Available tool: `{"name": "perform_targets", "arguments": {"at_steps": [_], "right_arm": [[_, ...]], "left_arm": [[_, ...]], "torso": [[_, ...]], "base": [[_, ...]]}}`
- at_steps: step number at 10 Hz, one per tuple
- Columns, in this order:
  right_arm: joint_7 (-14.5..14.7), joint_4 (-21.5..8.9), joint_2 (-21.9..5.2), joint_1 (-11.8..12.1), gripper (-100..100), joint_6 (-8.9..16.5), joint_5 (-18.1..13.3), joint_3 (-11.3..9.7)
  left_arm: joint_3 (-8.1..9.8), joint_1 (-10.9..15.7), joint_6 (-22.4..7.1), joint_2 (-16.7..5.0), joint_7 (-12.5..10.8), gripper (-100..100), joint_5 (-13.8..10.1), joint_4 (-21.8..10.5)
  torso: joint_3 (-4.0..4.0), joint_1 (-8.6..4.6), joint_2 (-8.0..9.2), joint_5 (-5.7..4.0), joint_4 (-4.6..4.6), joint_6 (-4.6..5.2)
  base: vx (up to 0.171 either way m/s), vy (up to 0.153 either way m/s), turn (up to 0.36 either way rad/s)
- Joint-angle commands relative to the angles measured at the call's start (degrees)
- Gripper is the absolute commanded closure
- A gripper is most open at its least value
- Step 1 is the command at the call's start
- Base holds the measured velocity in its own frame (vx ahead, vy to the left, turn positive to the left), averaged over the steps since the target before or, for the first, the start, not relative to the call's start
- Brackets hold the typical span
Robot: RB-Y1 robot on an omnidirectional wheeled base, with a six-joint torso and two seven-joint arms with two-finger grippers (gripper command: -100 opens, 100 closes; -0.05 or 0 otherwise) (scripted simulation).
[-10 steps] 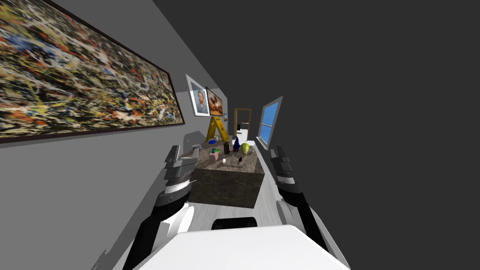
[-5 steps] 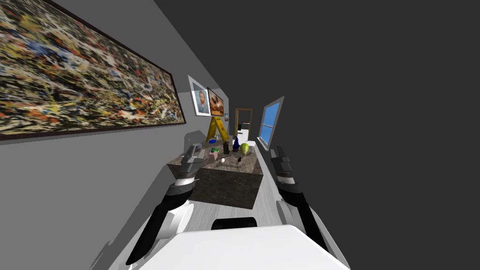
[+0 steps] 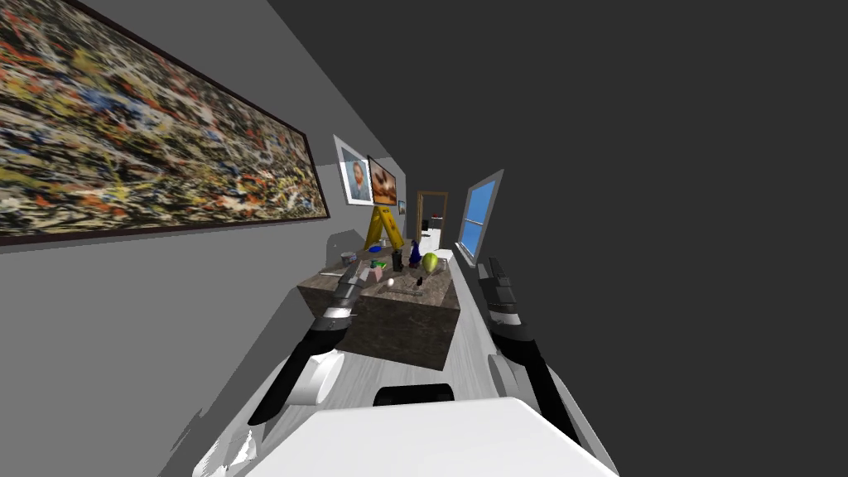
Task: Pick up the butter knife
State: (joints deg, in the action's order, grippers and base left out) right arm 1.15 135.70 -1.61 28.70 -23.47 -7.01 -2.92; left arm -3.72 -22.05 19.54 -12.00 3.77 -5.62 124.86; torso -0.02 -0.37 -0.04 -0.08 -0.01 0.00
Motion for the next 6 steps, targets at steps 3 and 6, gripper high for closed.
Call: {"name": "perform_targets", "arguments": {"at_steps": [3, 6], "right_arm": [[0.00, 0.00, -0.01, 0.00, 0, 0.00, 0.00, 0.00], [0.00, 0.00, 0.00, 0.00, 0, 0.00, 0.00, 0.00]], "left_arm": [[-0.21, 3.38, -5.28, -1.57, 1.43, -100, -0.28, -2.86], [-0.23, 5.37, -10.16, -2.86, 2.28, -100, -0.62, -4.79]], "torso": [[0.00, 0.22, 0.00, 0.04, 0.00, 0.01], [0.00, 0.01, 0.00, 0.00, 0.00, 0.00]], "base": [[-0.005, -0.055, 0.037], [-0.002, -0.090, 0.065]]}}
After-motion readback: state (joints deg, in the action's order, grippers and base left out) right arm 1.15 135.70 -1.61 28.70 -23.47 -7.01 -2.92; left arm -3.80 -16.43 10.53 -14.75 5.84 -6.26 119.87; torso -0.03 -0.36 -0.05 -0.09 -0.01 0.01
